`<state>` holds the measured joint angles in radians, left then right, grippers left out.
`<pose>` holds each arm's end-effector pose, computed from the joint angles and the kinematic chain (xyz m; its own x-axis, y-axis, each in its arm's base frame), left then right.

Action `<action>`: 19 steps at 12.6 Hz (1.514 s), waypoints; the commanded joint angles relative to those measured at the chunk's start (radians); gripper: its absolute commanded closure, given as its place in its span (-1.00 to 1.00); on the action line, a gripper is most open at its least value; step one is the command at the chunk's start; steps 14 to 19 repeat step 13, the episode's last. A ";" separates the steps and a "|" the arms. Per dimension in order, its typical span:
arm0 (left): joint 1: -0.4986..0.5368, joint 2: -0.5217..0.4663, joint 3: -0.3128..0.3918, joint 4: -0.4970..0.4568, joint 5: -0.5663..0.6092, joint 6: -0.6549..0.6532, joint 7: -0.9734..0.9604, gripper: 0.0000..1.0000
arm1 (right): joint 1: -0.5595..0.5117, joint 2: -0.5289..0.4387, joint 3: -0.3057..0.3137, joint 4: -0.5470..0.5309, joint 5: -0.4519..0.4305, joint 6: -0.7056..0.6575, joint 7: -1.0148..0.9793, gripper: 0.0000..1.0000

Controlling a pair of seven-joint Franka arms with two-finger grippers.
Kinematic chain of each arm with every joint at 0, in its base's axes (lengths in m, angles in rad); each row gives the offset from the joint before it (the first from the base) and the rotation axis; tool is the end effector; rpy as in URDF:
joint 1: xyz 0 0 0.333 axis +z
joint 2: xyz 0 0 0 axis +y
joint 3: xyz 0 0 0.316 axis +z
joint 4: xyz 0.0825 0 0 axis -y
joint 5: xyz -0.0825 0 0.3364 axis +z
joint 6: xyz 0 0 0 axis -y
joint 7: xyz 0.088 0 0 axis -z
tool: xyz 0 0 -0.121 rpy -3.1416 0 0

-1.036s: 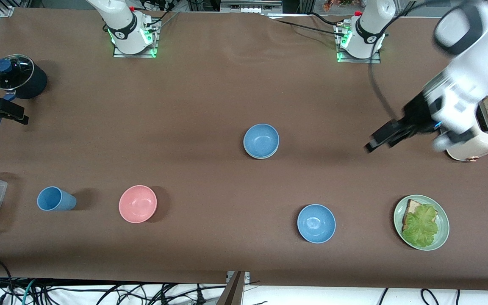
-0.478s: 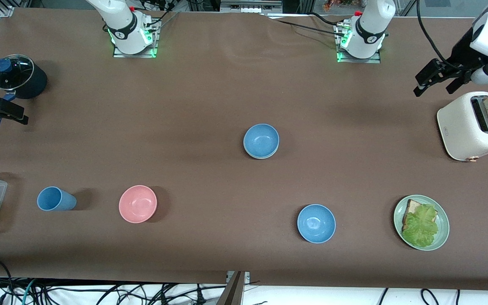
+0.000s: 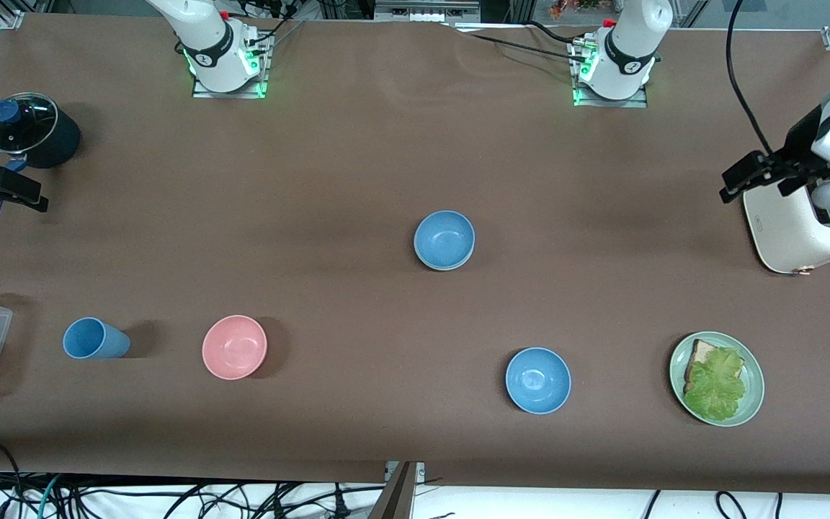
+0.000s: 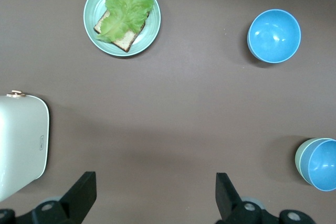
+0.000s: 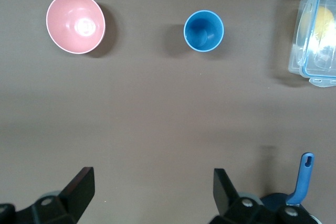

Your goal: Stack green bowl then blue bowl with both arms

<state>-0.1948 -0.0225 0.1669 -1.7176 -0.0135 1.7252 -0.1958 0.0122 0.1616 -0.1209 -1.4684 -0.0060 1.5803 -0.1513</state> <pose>0.5109 -0.0148 0.5725 0.9852 0.1692 0.0259 0.1686 -0.9854 0.0226 0.5518 -0.0555 0.5695 0.9977 0.0434 -0.0518 0.0443 -0.9989 0.0178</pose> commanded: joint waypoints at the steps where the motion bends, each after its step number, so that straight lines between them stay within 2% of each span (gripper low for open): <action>1: -0.005 0.039 -0.001 0.058 0.023 -0.047 0.012 -1.00 | -0.014 -0.016 0.014 -0.012 -0.012 -0.002 -0.005 -1.00; 19: 0.006 0.038 -0.024 0.079 0.007 -0.092 -0.008 -1.00 | -0.015 -0.016 0.012 -0.012 -0.012 -0.002 -0.004 -1.00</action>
